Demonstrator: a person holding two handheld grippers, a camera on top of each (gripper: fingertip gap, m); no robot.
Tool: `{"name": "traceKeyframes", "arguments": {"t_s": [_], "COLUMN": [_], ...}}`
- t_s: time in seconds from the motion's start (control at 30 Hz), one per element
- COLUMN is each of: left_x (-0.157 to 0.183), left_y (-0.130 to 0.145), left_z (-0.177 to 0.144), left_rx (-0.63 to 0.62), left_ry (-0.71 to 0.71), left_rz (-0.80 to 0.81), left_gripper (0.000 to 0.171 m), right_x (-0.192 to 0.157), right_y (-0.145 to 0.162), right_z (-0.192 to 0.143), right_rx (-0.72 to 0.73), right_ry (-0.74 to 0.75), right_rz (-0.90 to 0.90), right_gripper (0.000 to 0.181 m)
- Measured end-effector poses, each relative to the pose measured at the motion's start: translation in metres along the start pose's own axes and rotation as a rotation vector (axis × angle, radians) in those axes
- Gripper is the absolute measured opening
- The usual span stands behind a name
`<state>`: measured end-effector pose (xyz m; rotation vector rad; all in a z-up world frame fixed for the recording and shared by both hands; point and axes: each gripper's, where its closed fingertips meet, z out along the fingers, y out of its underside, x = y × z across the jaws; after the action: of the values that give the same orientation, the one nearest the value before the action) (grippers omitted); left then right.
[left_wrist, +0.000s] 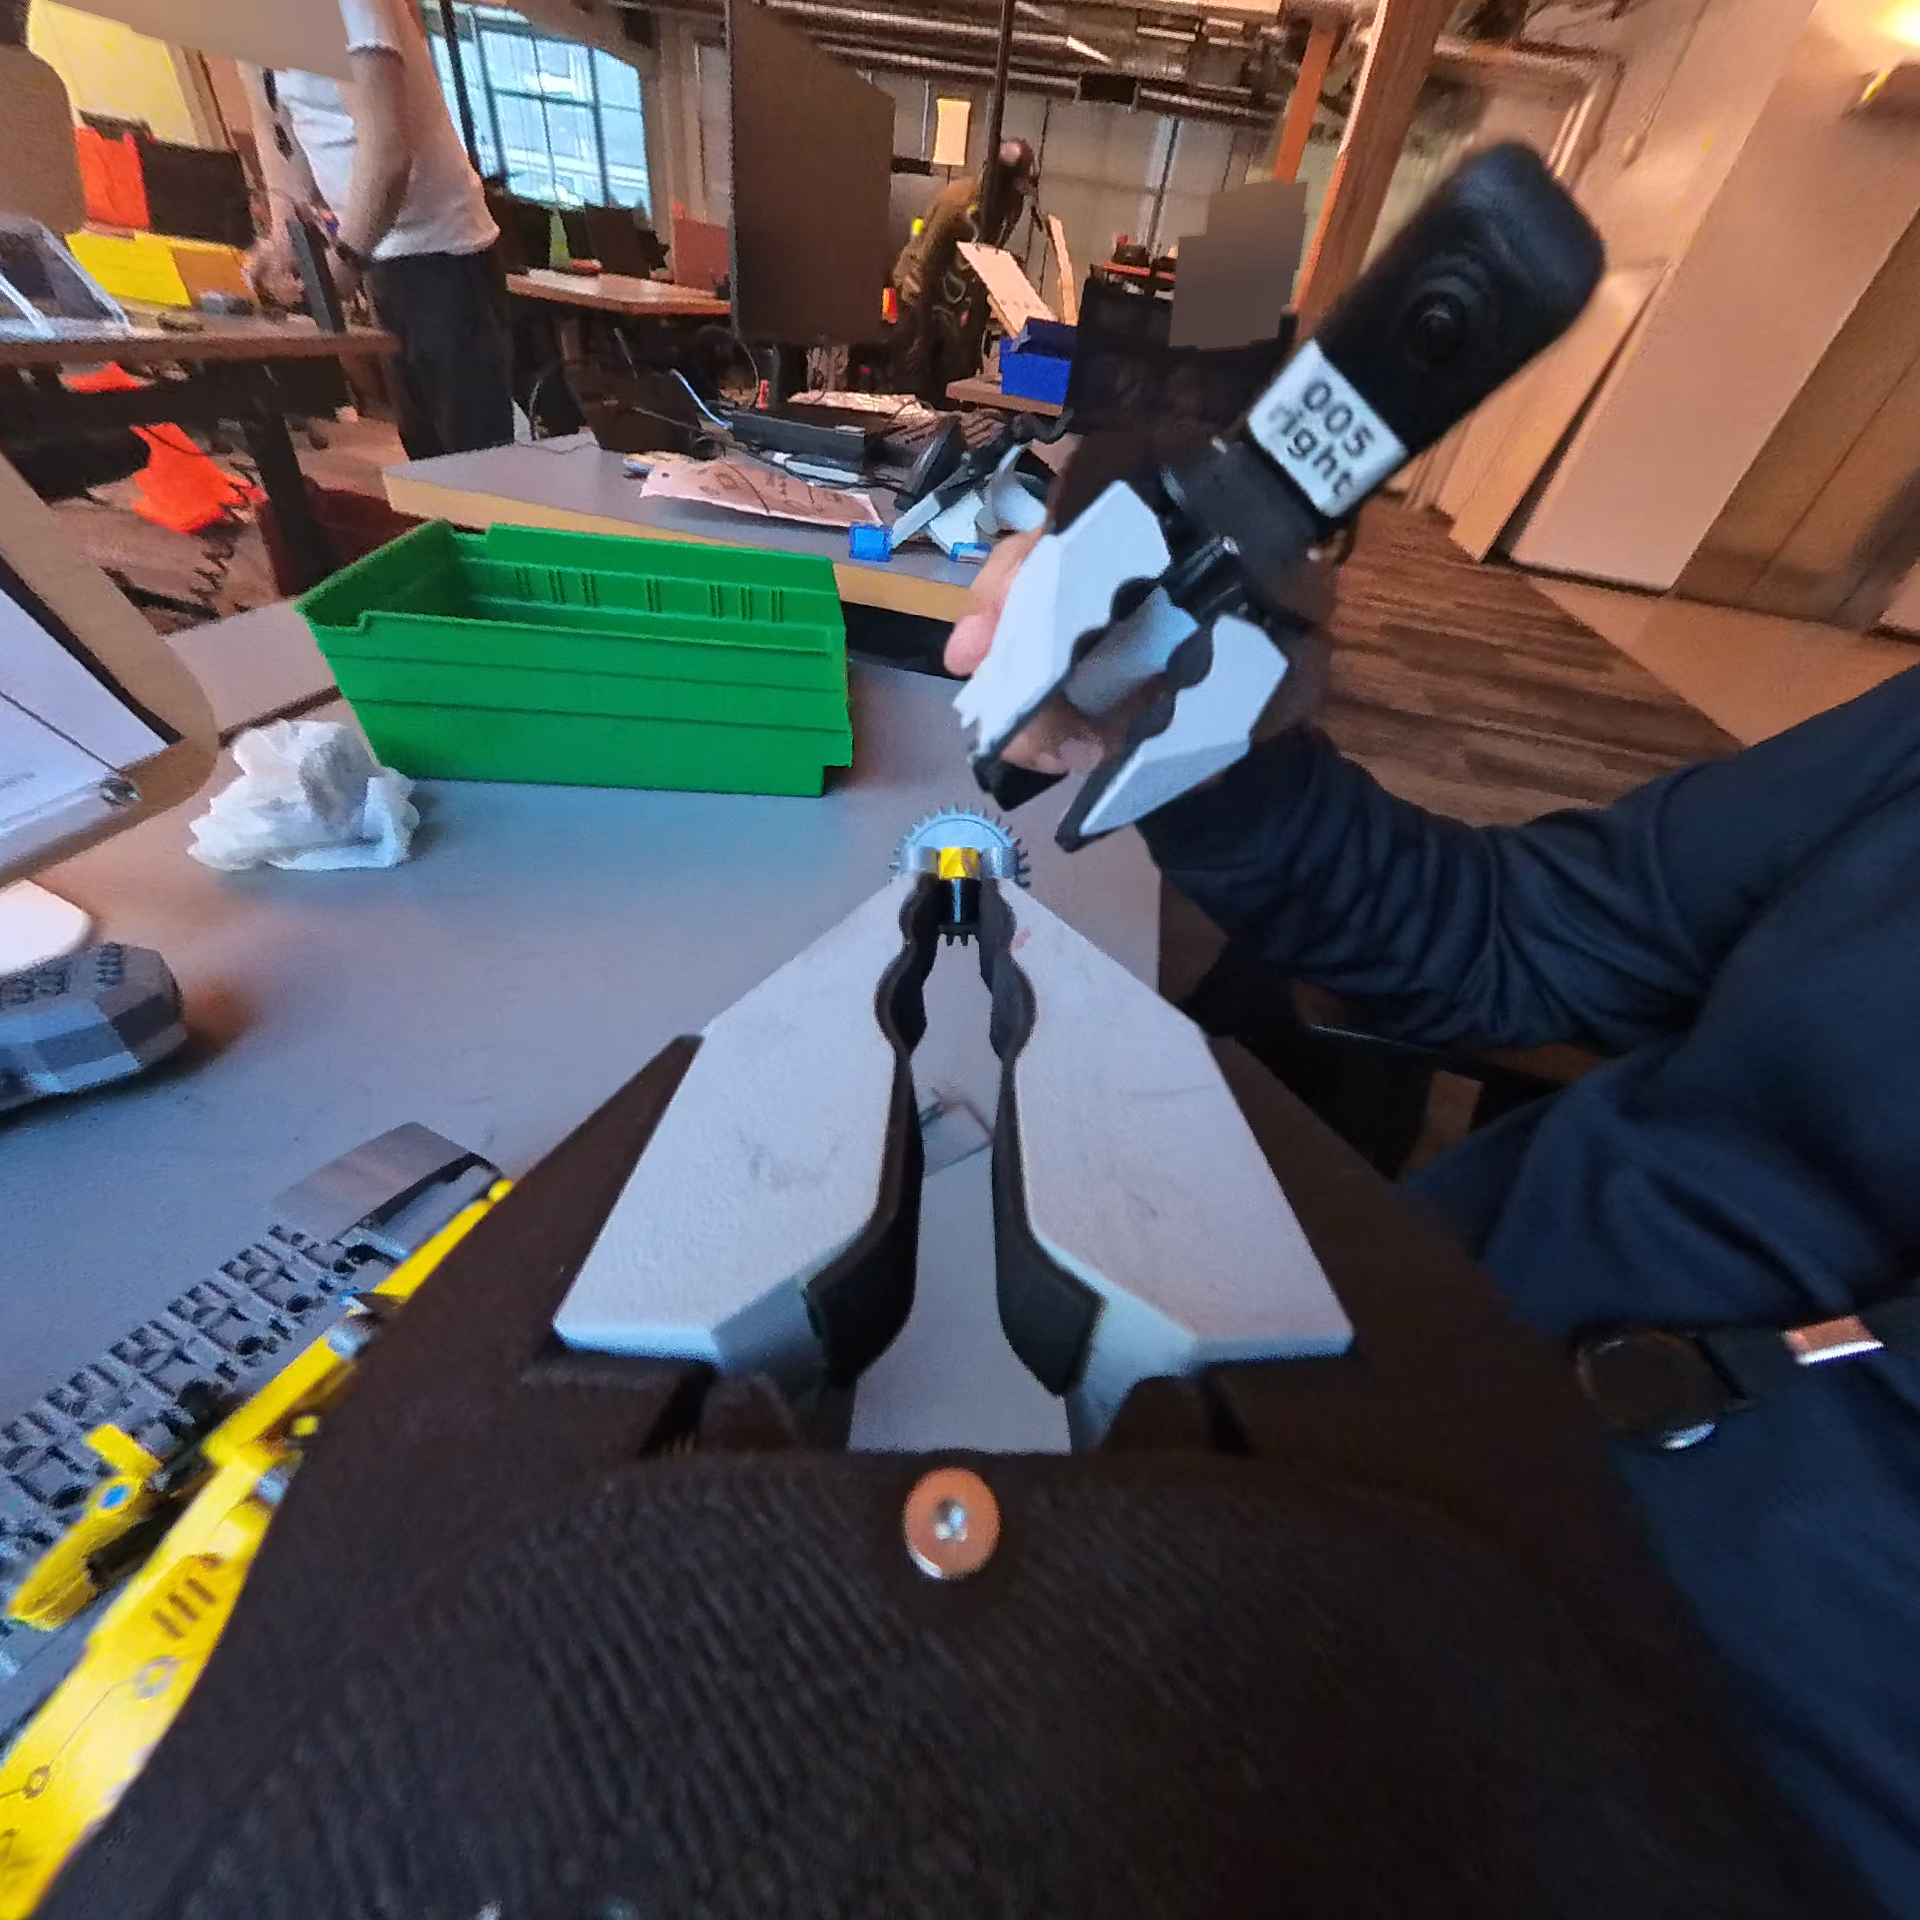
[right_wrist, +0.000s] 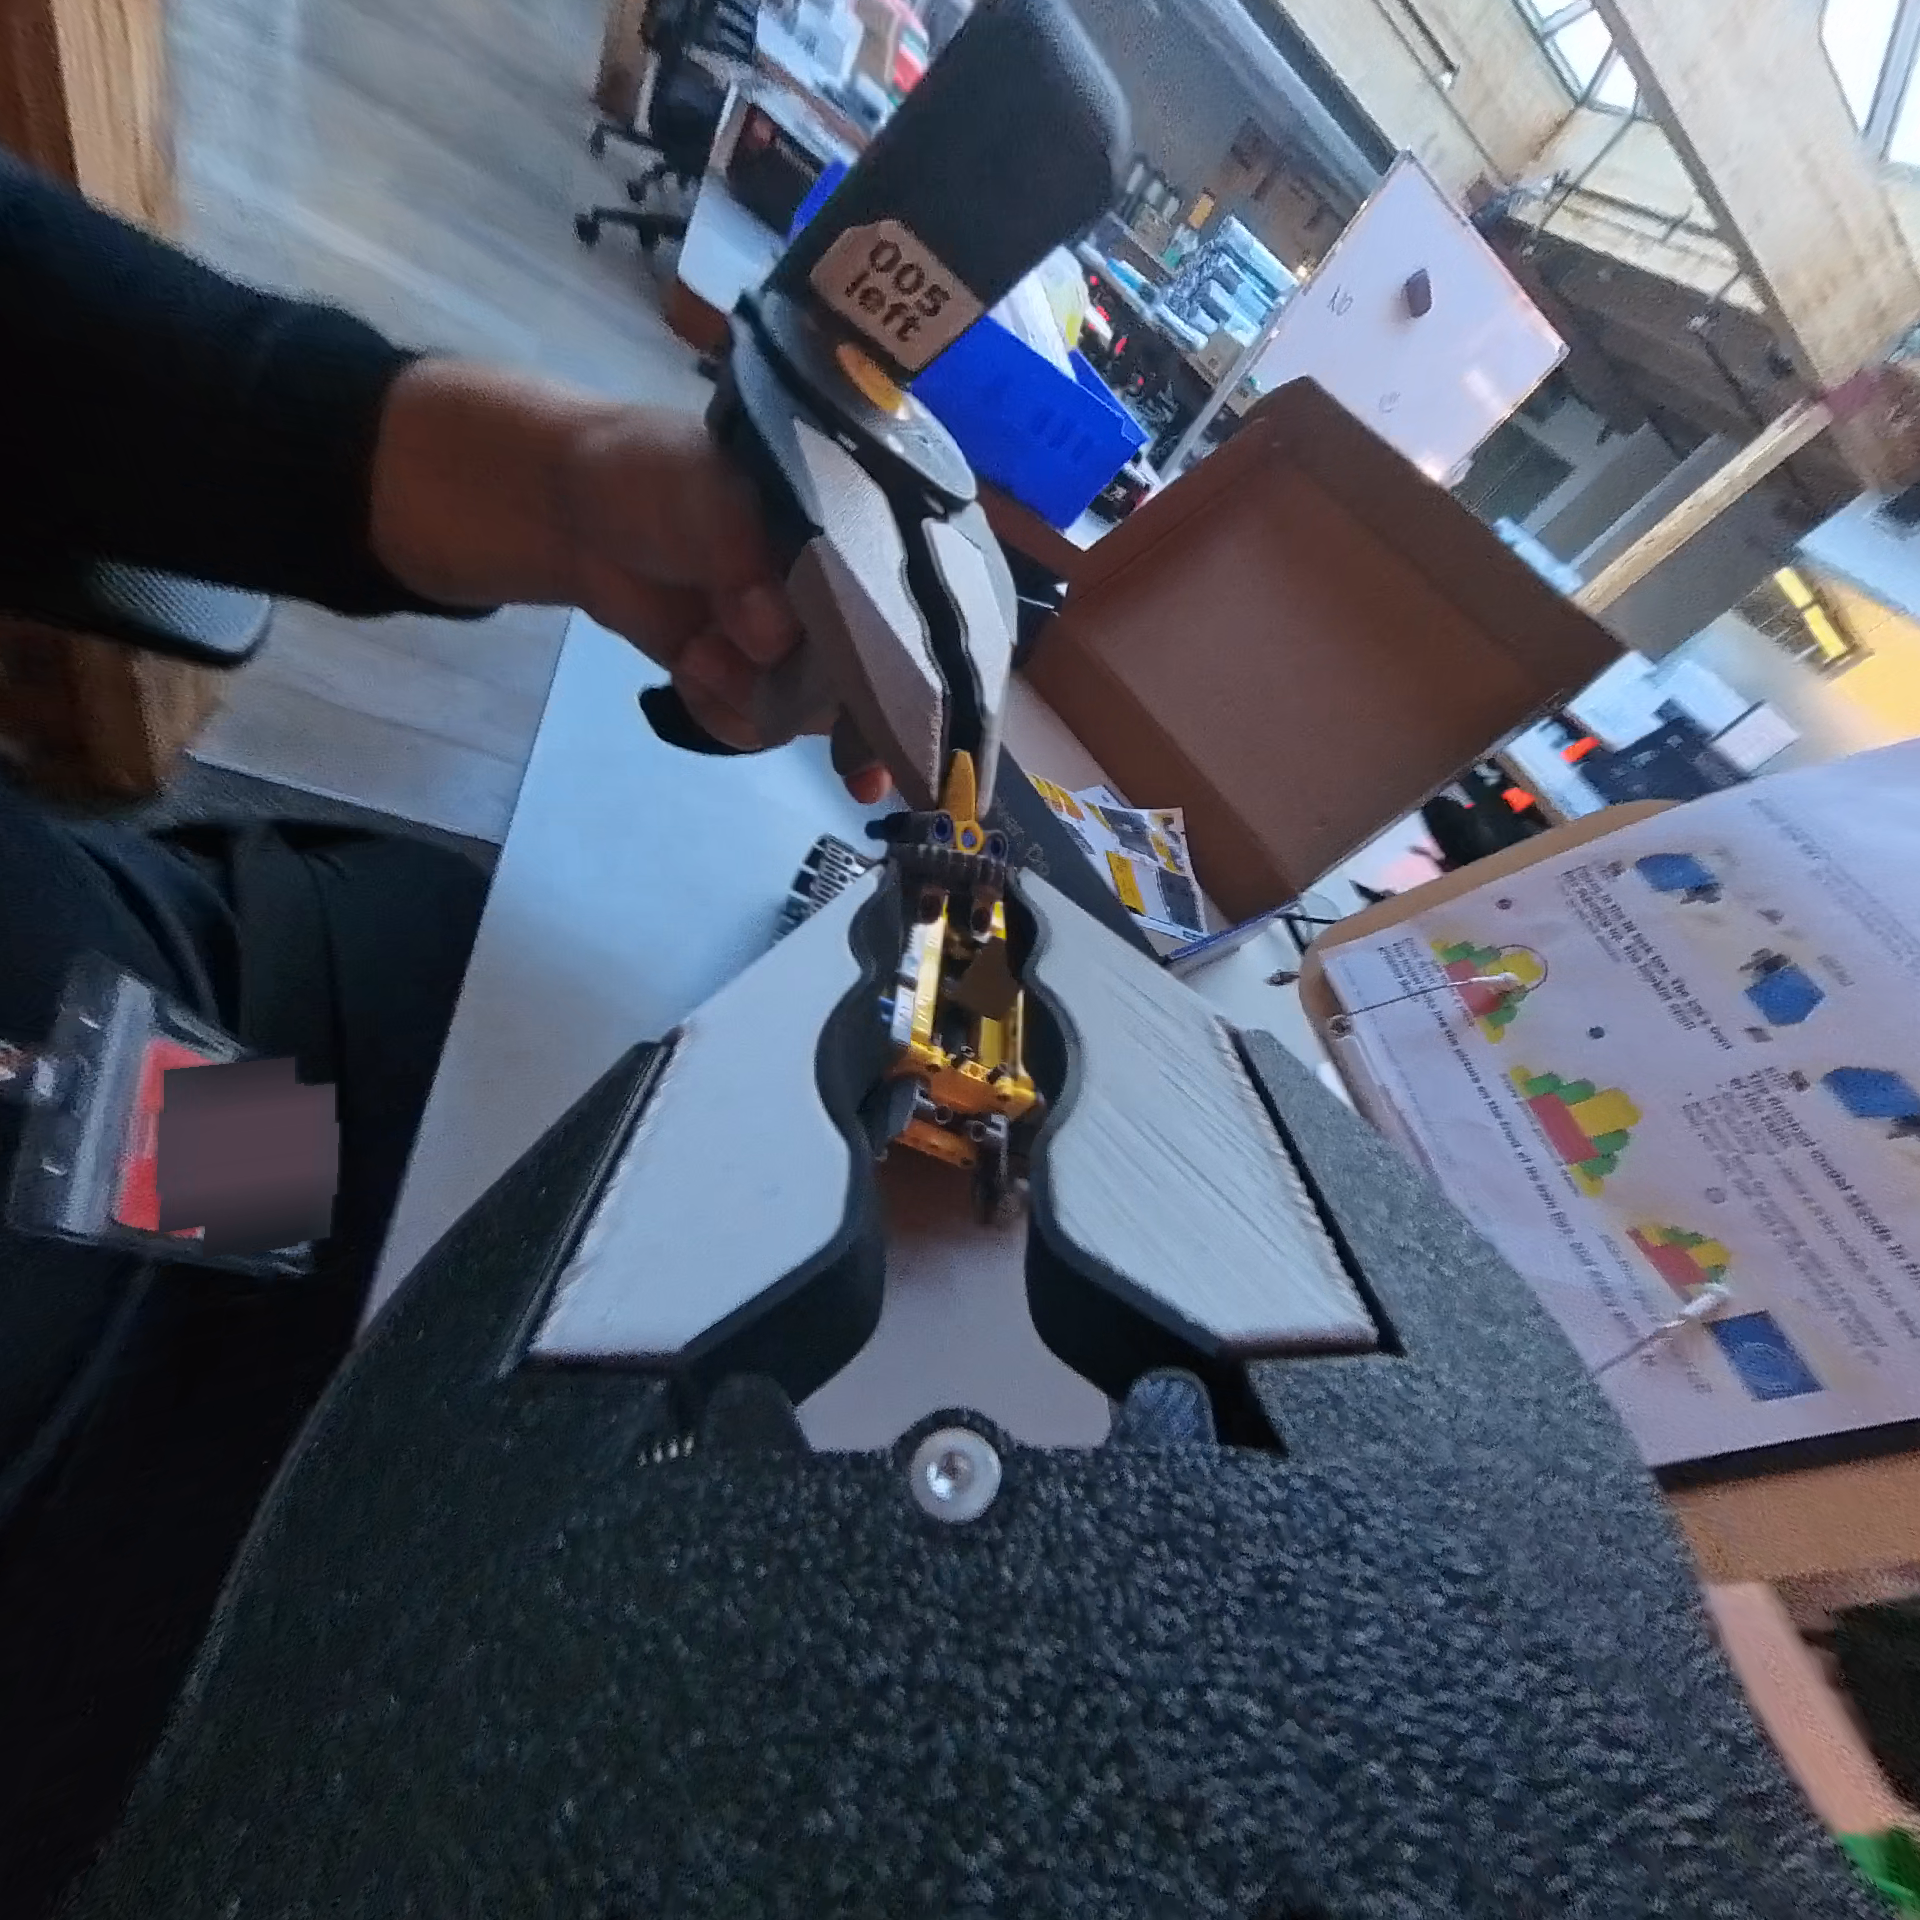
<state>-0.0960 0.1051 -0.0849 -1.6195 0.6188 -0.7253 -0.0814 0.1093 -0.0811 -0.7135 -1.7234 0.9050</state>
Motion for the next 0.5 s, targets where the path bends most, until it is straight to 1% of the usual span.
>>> {"name": "traceKeyframes", "arguments": {"t_s": [0.07, 0.17, 0.2, 0.23, 0.27, 0.3, 0.37, 0.4, 0.47, 0.5], "left_x": [0.003, 0.008, 0.011, 0.014, 0.018, 0.023, 0.033, 0.032, 0.032, 0.033], "left_y": [0.001, 0.002, 0.001, -0.001, -0.003, -0.007, -0.012, -0.014, -0.012, -0.015], "left_z": [0.001, 0.004, 0.005, 0.006, 0.006, 0.005, 0.002, 0.002, 0.002, 0.002], "left_rx": [-0.029, -0.082, -0.081, -0.075, -0.056, -0.026, 0.021, 0.023, 0.007, 0.03], "left_ry": [-0.034, -0.092, -0.093, -0.086, -0.076, -0.06, -0.03, -0.042, -0.029, -0.024], "left_rz": [0.115, 0.283, 0.315, 0.335, 0.361, 0.397, 0.451, 0.455, 0.431, 0.418], "left_gripper": [0.005, 0.005, 0.005, 0.005, 0.005, 0.005, 0.005, 0.005, 0.005, 0.005], "right_x": [0.001, -0.002, -0.005, -0.007, -0.009, -0.013, -0.017, -0.019, -0.018, -0.014], "right_y": [-0.002, -0.001, -0.001, -0.001, -0.002, -0.003, -0.005, -0.007, -0.015, -0.017], "right_z": [-0.001, 0.001, 0.003, 0.005, 0.006, 0.007, 0.007, 0.007, 0.004, 0.002], "right_rx": [0.012, 0.012, 0.005, 0.0, -0.001, -0.001, 0.012, 0.024, 0.065, 0.079], "right_ry": [-0.025, -0.041, -0.05, -0.055, -0.063, -0.078, -0.101, -0.105, -0.091, -0.071], "right_rz": [0.07, 0.073, 0.069, 0.068, 0.069, 0.071, 0.066, 0.058, 0.036, 0.032], "right_gripper": [0.024, 0.025, 0.031, 0.041, 0.053, 0.059, 0.059, 0.056, 0.037, 0.03]}}
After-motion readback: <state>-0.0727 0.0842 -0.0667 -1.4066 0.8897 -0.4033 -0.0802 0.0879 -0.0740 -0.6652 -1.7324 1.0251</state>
